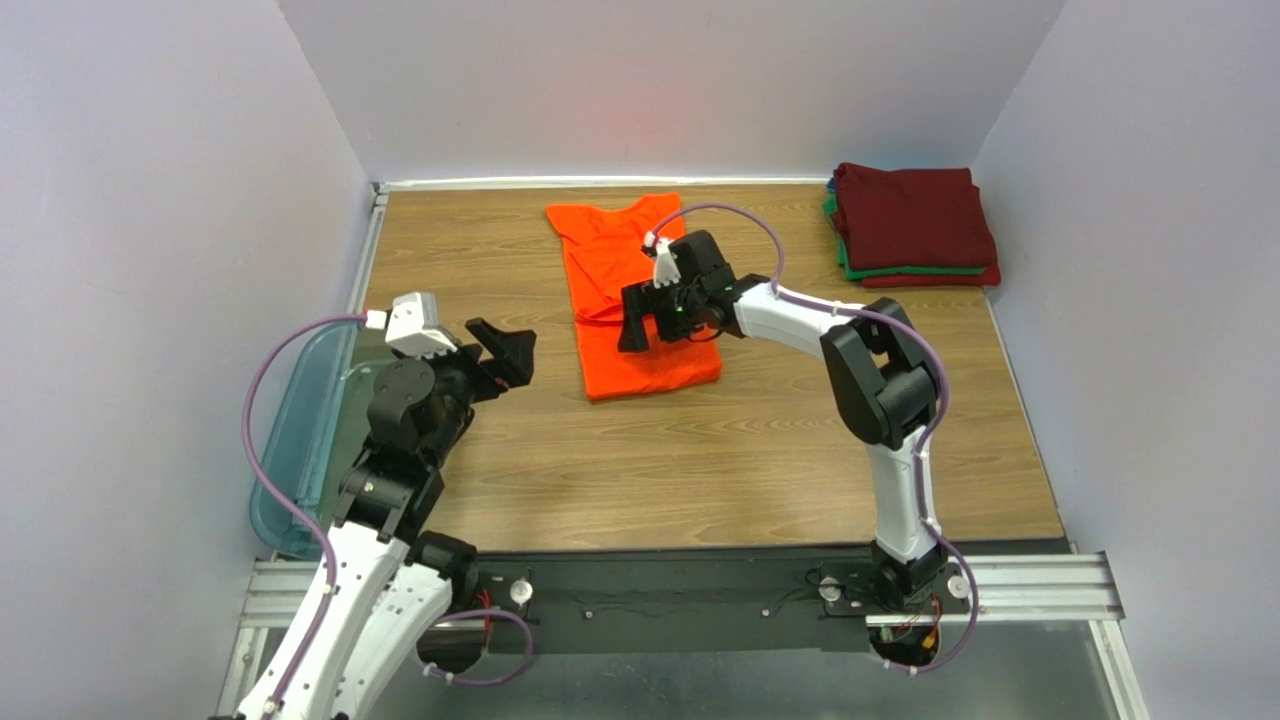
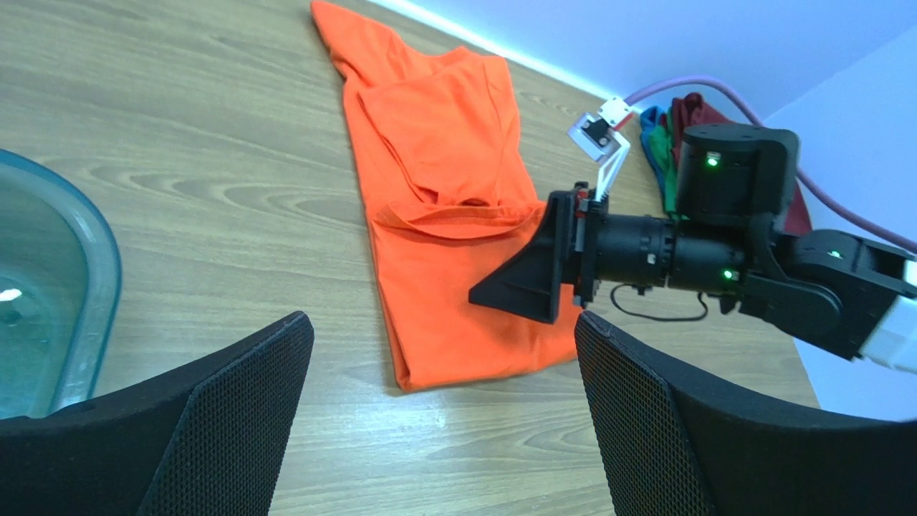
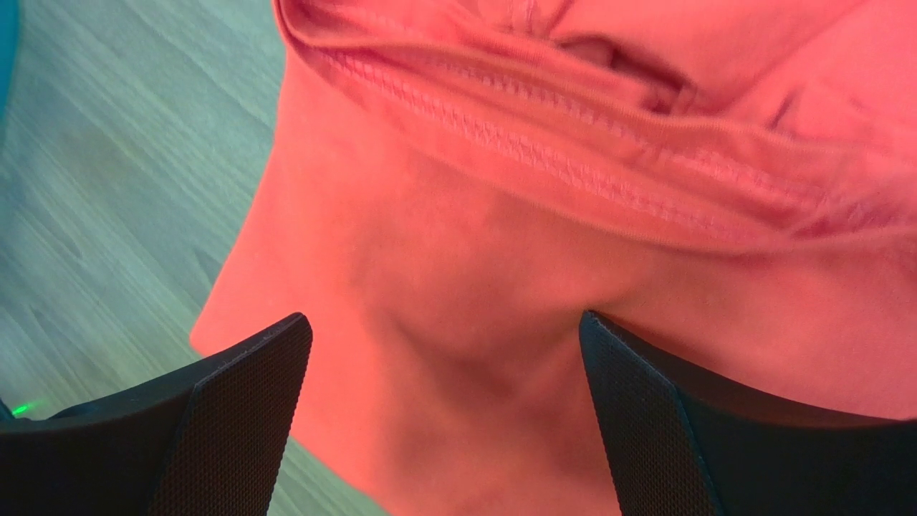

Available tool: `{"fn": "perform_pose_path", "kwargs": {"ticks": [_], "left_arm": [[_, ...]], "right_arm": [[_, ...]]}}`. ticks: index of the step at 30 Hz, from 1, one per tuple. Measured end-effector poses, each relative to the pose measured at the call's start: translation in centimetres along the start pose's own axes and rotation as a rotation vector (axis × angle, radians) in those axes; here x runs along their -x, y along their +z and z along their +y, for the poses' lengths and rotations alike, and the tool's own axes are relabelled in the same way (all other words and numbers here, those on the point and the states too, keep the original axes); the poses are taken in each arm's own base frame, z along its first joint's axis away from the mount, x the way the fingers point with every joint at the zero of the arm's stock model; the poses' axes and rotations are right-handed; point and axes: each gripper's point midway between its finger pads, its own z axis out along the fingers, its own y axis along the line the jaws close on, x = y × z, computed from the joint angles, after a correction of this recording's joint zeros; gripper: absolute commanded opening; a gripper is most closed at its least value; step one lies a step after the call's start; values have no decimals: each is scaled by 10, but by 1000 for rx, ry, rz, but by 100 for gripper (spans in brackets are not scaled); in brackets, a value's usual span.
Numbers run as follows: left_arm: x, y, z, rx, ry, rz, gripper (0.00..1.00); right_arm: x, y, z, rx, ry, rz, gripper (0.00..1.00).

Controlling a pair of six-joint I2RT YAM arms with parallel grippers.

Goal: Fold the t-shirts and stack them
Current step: Fold the tshirt

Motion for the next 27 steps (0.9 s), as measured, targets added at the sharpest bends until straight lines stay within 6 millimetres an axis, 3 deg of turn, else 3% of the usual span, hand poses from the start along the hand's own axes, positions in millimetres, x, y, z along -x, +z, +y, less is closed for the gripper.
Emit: {"fn": "perform_pose_path", "kwargs": {"ticks": [12,18,27], "left_arm": [[22,-27,6,-13,-3,-166,98],[17,-22,11,9,1,-148,98],[-8,-7,25,84,21,-34,98]], "right_arm": [[23,13,0,10,-21,-41,100],[37,27,-2,15,-31,-63,100],[66,45,-9,-16,-46,-121,100]]}}
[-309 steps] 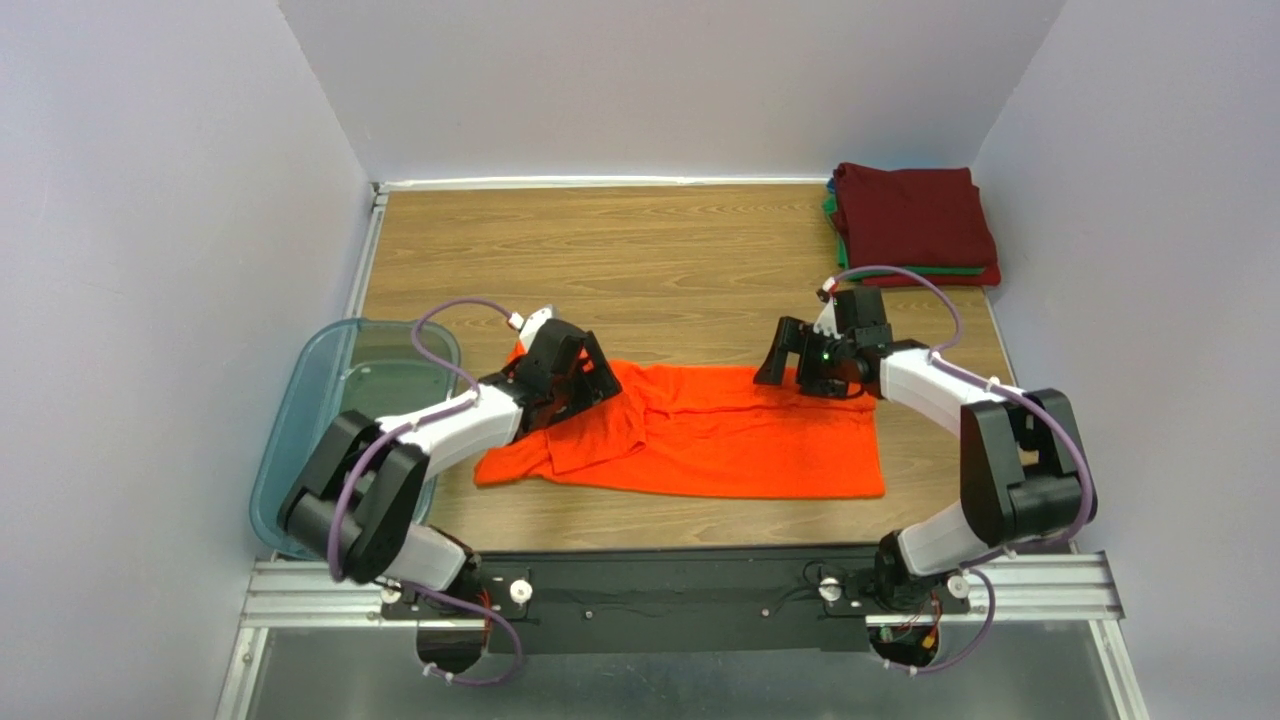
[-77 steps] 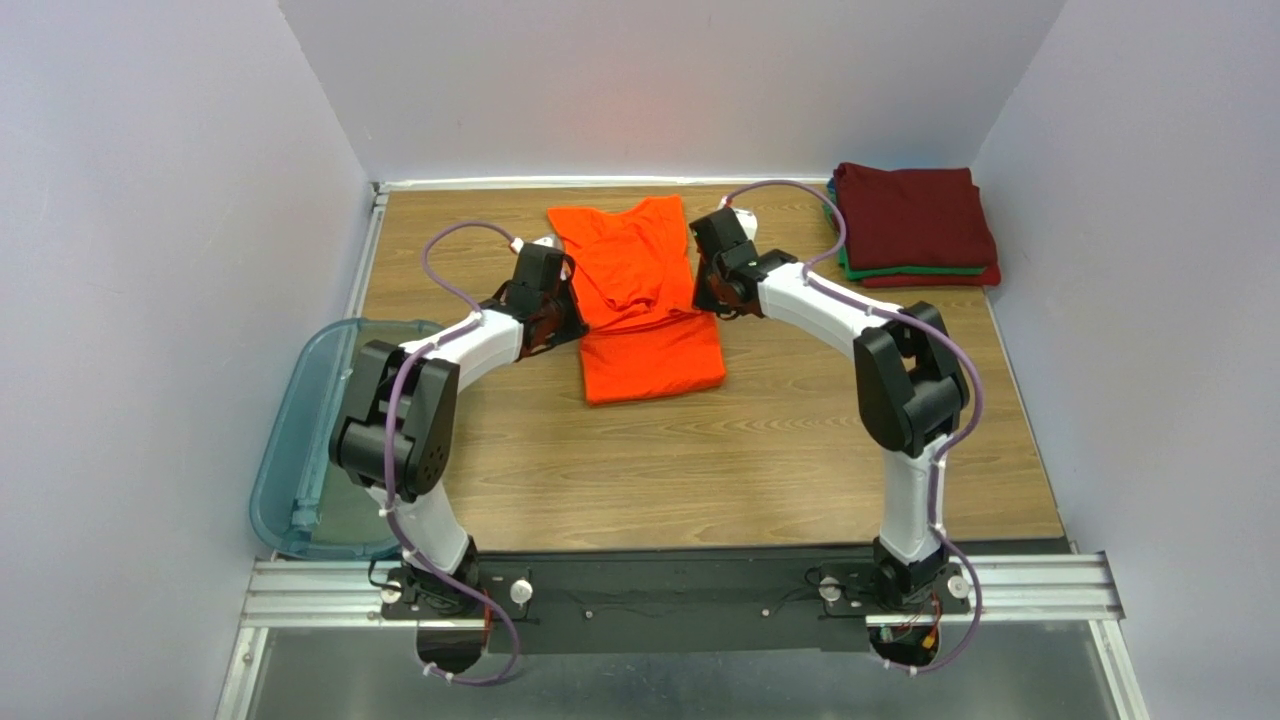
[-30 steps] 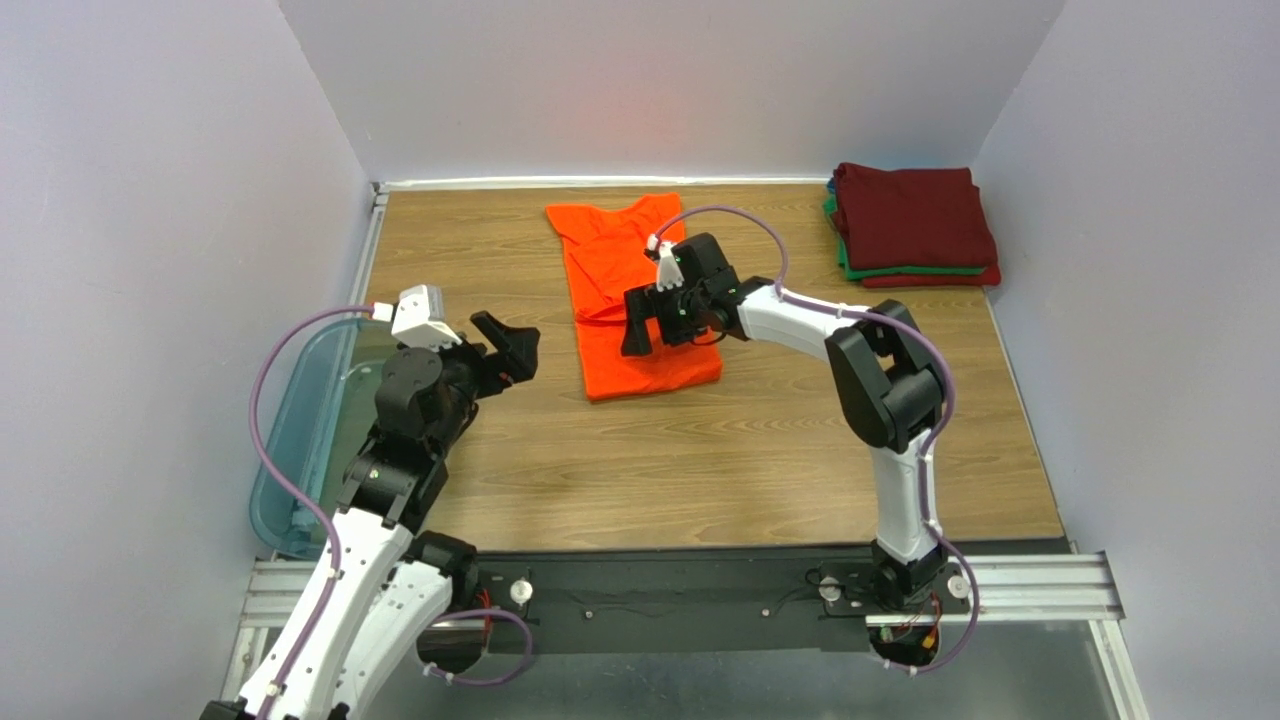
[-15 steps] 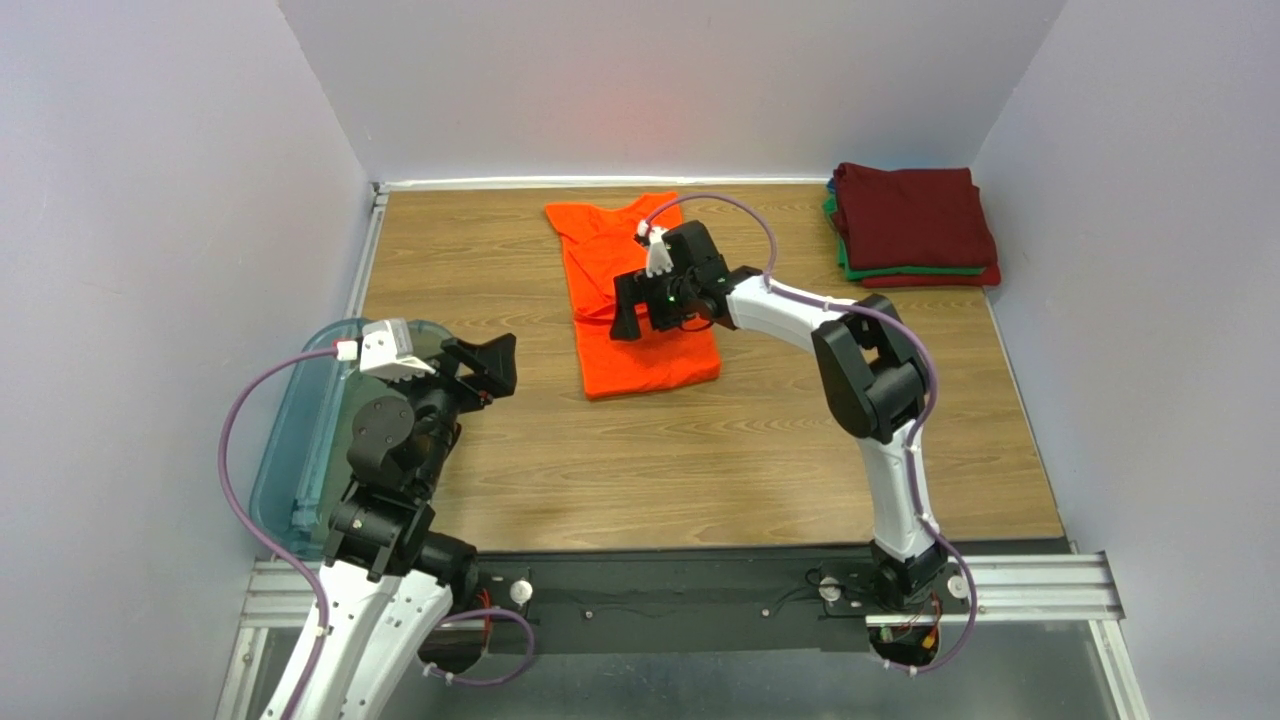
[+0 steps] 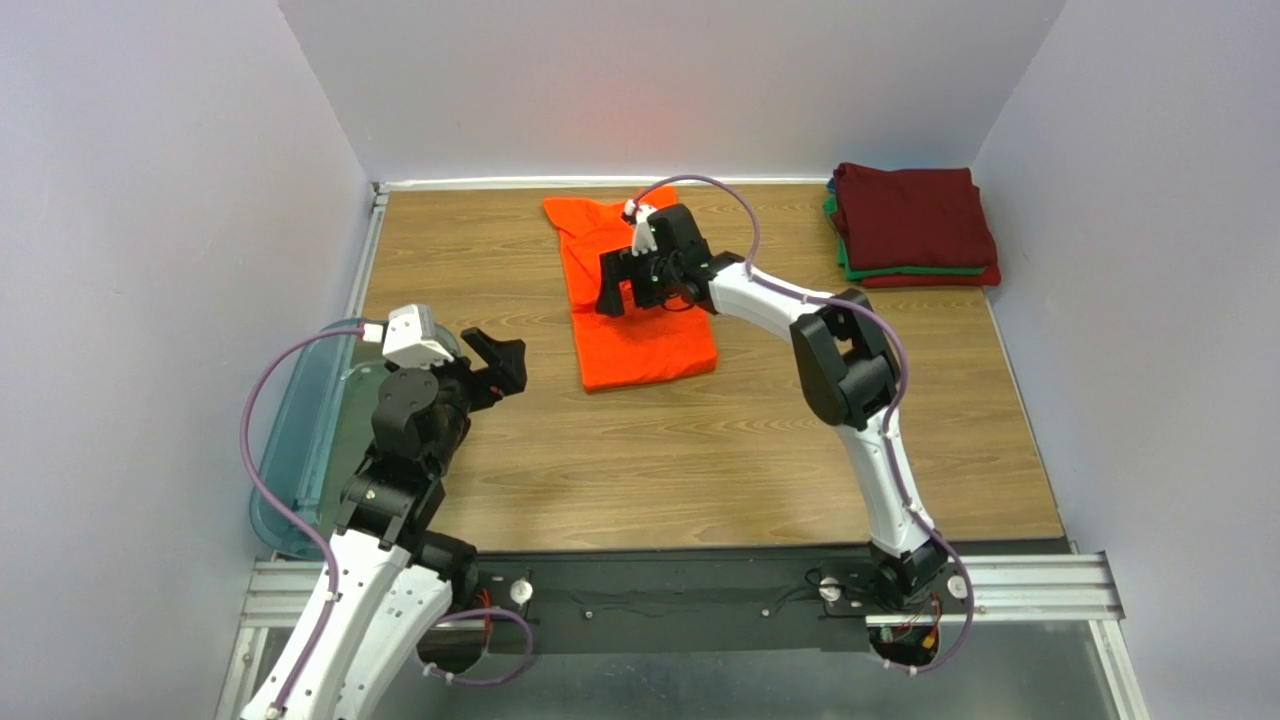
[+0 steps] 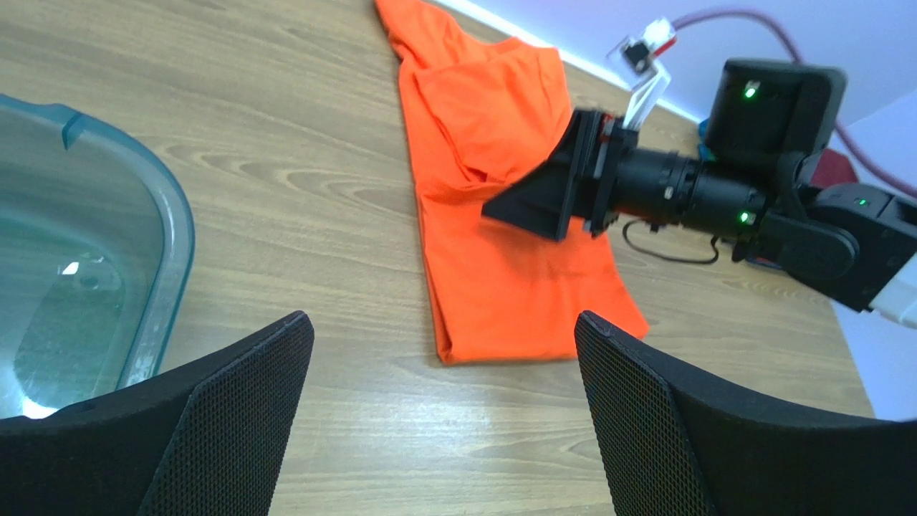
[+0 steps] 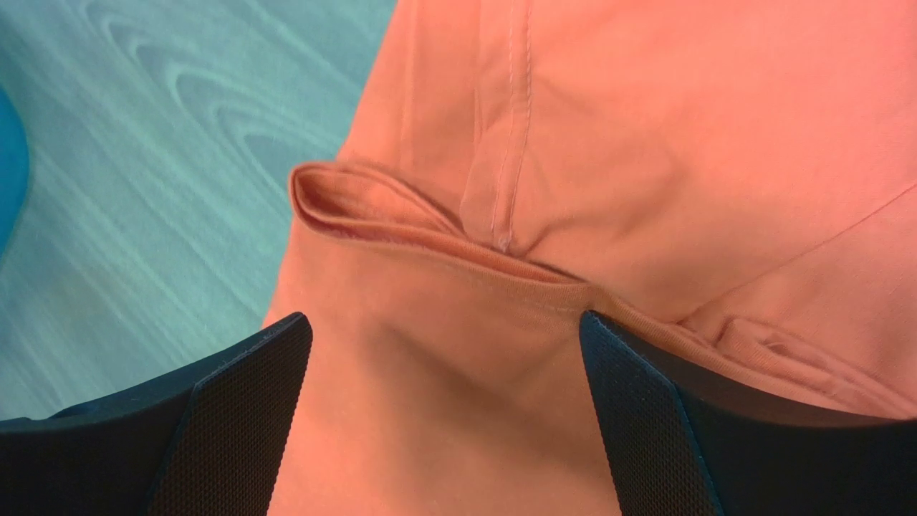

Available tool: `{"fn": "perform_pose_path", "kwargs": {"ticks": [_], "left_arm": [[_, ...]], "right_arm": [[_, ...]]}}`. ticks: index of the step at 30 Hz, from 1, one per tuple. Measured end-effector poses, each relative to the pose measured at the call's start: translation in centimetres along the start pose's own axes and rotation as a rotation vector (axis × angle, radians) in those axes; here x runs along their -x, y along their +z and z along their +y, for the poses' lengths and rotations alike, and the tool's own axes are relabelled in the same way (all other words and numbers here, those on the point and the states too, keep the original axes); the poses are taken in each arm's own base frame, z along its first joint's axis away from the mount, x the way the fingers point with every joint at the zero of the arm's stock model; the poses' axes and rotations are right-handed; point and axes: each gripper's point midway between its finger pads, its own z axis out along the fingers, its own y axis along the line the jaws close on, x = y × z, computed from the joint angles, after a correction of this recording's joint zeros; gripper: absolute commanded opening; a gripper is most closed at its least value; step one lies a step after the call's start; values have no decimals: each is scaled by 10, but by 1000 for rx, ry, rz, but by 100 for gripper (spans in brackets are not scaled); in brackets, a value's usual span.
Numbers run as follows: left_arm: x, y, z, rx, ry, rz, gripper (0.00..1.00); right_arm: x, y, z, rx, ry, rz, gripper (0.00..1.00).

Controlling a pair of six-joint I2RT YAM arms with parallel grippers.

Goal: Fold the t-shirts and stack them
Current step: Fold the tshirt

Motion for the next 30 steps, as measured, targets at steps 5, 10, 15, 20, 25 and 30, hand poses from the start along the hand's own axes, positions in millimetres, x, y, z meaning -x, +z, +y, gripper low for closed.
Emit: {"fn": "perform_pose_path", "kwargs": {"ticks": [5,10,15,20,25,30], "left_arm": [[-3,1,2,20,4,26,98],[-2,1,2,23,1,27,98],[-1,1,2,25,5,31,98],[4,0,-7,-2,-1,34,98],[-16,12,-20,-65,-20,133,98],[-50,30,-27,-97,-72,253,98]], "right_arm": [[16,10,-4,-23,8,-41,100],[17,17,-11,-47,29,-51,100],[20,15,-12,-63,32,-62,100],[22,-22,-14,-146,70,-84,100],[37,-91,-6,-231,125,-178,100],[25,-144,-6,-300,205,-245,100]]}}
